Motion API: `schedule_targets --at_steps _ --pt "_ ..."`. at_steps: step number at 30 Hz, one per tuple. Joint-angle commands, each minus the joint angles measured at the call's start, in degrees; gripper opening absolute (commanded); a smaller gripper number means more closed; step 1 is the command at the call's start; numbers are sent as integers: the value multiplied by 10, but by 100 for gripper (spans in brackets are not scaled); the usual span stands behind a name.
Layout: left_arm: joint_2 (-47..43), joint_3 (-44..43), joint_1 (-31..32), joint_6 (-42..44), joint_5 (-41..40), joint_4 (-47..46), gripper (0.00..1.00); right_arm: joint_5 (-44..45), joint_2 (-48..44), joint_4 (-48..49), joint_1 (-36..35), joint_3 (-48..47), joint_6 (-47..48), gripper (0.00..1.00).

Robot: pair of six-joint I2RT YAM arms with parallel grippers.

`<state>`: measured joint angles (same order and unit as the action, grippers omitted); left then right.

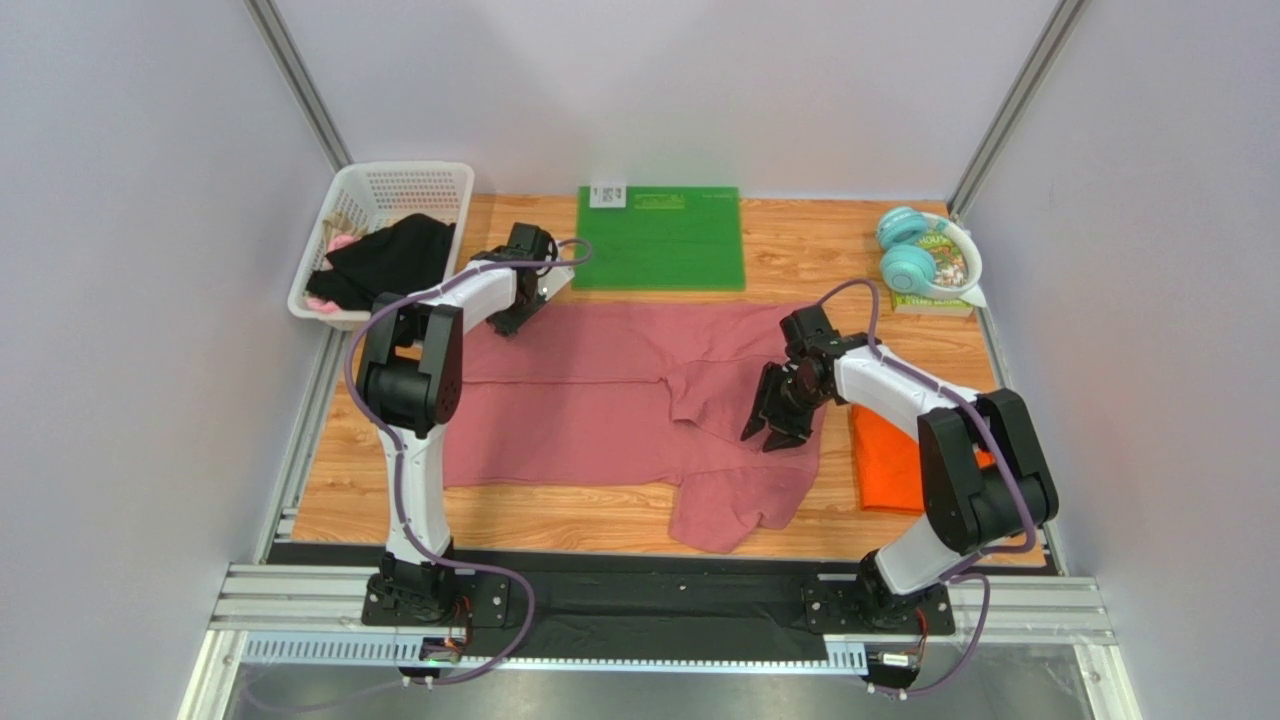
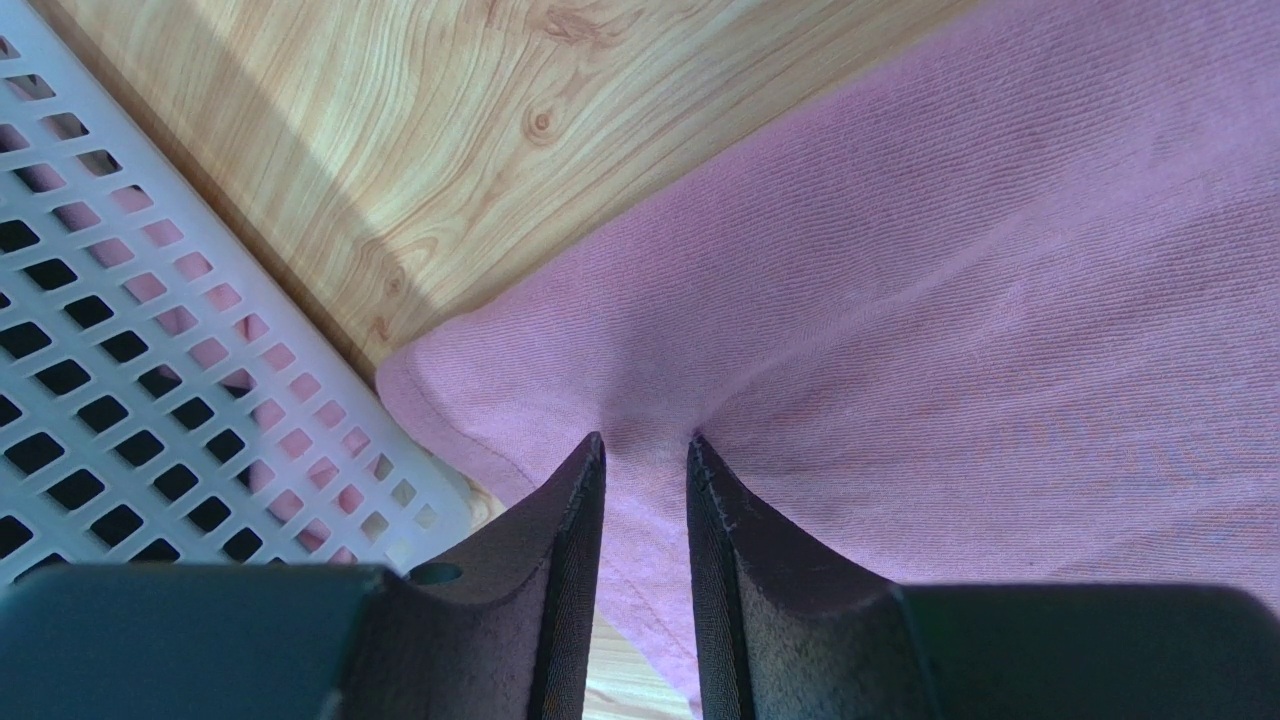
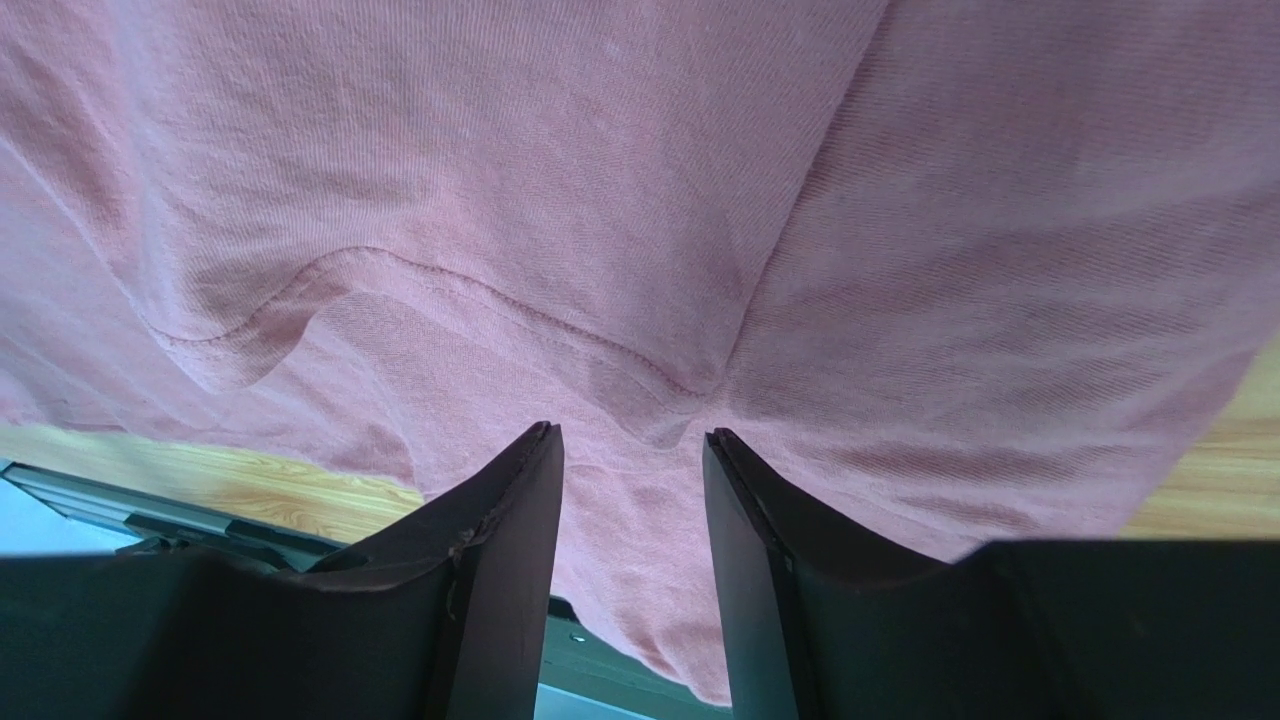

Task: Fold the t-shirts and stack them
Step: Fold the flattened tshirt in 1/3 of the way

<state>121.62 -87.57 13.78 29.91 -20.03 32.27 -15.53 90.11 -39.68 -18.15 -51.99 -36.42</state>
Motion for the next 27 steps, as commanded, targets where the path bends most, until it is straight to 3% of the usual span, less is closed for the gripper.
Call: schedule_targets --at_steps 1,6,12,19,23,27 --pt "-9 1 -6 -6 8 25 34 -17 -6 36 -6 13 -17 44" --pt "-10 4 -6 -5 6 25 34 5 4 39 -7 15 -15 39" --pt "-11 5 -6 -5 7 25 34 26 11 36 -7 7 -12 21" --pt "-9 7 -6 -3 6 23 34 31 17 35 -7 3 -8 12" --pt "-10 9 -6 -2 5 20 34 39 7 18 -7 2 -3 2" --pt "-9 9 -6 -2 6 19 34 51 -30 -8 -7 7 4 0"
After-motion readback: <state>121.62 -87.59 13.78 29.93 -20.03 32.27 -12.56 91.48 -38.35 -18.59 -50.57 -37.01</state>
